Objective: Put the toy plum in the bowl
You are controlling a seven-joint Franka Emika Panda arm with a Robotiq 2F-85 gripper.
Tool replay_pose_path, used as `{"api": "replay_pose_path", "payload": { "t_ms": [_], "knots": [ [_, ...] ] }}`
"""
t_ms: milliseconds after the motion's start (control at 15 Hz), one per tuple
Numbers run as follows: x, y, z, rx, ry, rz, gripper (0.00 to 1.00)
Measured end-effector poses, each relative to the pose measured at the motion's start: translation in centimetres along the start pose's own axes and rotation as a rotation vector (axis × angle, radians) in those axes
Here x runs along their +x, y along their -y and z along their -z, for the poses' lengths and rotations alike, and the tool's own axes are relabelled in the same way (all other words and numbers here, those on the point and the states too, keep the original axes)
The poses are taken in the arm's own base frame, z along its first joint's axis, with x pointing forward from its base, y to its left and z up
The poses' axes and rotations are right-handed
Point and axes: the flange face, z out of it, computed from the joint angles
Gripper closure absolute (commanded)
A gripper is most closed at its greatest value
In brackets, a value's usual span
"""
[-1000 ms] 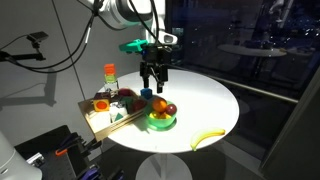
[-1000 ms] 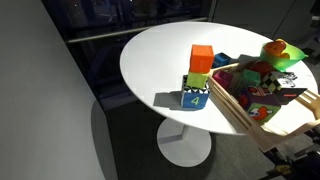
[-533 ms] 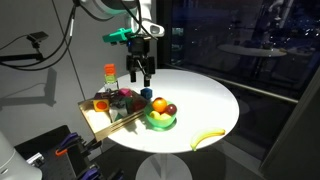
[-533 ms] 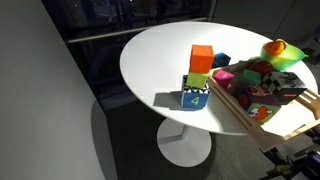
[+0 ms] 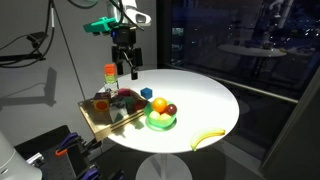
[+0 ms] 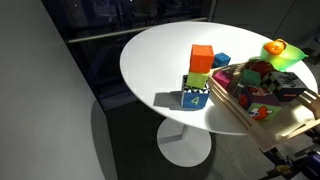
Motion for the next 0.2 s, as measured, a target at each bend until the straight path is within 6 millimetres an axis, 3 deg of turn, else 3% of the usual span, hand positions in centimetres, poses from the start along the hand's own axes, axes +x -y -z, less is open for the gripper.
{"api": "replay_pose_path", "payload": {
  "t_ms": [200],
  "knots": [
    [-0.58, 0.08, 0.42, 0.007, -0.013, 0.007, 0.00]
  ]
}}
